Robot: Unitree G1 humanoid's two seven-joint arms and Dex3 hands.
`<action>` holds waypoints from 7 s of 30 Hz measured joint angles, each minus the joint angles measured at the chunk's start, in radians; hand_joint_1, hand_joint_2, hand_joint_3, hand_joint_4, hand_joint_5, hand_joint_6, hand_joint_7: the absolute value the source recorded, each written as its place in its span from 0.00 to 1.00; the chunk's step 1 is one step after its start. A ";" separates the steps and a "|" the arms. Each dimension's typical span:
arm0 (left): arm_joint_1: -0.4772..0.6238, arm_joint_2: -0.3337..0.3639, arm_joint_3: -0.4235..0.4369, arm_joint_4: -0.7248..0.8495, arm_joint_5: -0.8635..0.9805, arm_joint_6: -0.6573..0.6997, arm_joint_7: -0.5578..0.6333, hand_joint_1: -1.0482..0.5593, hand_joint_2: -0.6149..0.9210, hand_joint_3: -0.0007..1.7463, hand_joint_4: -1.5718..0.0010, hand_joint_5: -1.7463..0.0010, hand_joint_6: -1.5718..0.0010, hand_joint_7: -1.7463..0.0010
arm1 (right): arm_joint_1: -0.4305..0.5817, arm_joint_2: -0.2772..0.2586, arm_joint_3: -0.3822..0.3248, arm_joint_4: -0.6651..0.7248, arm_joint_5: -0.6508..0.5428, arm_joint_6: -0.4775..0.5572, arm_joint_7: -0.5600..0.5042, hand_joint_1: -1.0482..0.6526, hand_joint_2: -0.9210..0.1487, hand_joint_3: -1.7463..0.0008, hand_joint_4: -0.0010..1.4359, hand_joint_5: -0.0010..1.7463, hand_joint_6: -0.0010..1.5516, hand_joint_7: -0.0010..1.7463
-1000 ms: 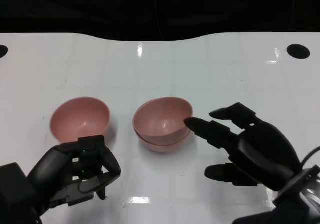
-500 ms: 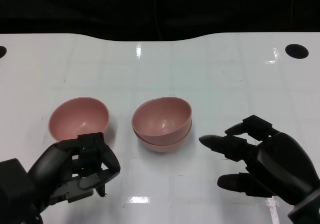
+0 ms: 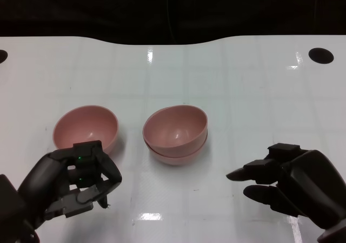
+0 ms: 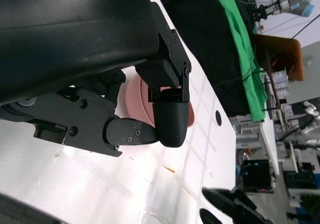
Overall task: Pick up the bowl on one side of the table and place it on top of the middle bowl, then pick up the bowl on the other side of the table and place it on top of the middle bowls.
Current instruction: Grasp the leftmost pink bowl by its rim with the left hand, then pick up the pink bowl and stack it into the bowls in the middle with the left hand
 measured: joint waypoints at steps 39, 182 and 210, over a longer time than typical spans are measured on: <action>-0.109 0.213 -0.020 -0.046 0.630 -0.109 0.205 0.35 0.99 0.01 0.79 0.82 0.76 1.00 | 0.002 0.017 -0.018 0.021 0.041 0.034 0.081 0.55 0.68 0.15 0.68 1.00 0.52 0.91; -0.676 0.236 -0.450 0.261 0.863 -0.132 0.402 0.48 0.77 0.55 0.45 0.00 0.53 0.08 | 0.022 0.040 -0.006 -0.009 0.009 0.067 0.095 0.55 0.69 0.15 0.68 1.00 0.52 0.90; -0.682 0.167 -0.518 0.362 0.861 -0.245 0.326 0.49 0.82 0.44 0.46 0.00 0.55 0.09 | 0.014 0.040 0.007 0.011 -0.017 0.079 0.088 0.54 0.68 0.17 0.67 1.00 0.52 0.91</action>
